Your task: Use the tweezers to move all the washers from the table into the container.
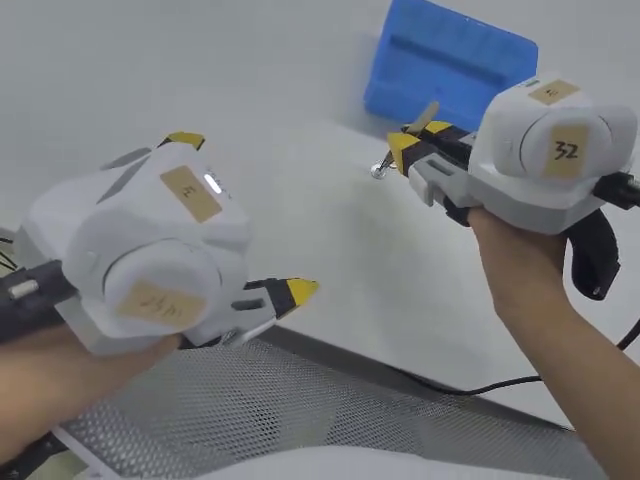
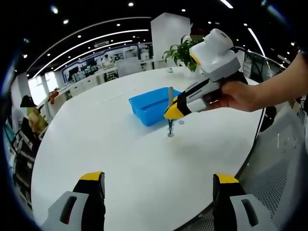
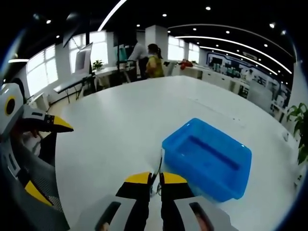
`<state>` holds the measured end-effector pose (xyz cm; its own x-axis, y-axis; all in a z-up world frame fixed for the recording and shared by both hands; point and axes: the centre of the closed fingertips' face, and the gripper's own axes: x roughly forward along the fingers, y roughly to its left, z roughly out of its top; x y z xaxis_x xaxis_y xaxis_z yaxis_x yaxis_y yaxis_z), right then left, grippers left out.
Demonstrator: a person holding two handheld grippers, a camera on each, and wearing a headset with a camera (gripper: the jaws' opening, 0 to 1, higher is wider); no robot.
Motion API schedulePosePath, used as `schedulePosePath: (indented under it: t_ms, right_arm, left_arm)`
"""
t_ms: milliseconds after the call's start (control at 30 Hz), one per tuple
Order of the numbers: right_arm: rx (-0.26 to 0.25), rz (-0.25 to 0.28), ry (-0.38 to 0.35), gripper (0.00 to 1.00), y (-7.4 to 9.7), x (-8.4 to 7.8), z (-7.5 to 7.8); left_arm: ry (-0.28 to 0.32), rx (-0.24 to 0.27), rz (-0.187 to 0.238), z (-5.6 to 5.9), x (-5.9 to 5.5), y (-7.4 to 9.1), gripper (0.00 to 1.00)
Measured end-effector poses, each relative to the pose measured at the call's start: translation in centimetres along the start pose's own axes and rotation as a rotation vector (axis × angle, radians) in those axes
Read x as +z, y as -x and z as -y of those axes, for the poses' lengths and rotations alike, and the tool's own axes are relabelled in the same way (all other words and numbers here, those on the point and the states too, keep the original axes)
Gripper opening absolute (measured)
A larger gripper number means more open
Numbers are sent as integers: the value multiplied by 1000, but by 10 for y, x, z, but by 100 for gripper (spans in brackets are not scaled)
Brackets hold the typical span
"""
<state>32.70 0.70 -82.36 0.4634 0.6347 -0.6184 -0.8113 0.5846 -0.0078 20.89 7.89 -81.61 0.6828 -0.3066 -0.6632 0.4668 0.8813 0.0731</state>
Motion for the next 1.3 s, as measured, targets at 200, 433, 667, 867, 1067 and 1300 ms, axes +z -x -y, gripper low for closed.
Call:
schedulePosePath:
  t_ms: [200, 433, 667, 867, 1067, 1300]
  right_arm:
    - [7, 2, 1, 3, -1, 0, -1]
    - [32, 3, -50, 2, -1, -1, 0]
    - [39, 5, -96, 2, 4, 2, -1]
    - [41, 18, -74, 2, 14, 11, -5]
    - [23, 41, -74, 1, 28, 23, -4]
    - [3, 51, -76, 1, 39, 28, -1]
  left_arm:
    - [7, -1, -2, -1, 0, 0, 95]
    - [1, -2, -5, 0, -1, 0, 95]
    - [1, 0, -1, -1, 0, 0, 95]
    - [4, -3, 13, 0, 3, 1, 96]
    - [-5, -1, 25, 0, 5, 2, 96]
    - [-3, 4, 36, 0, 6, 3, 97]
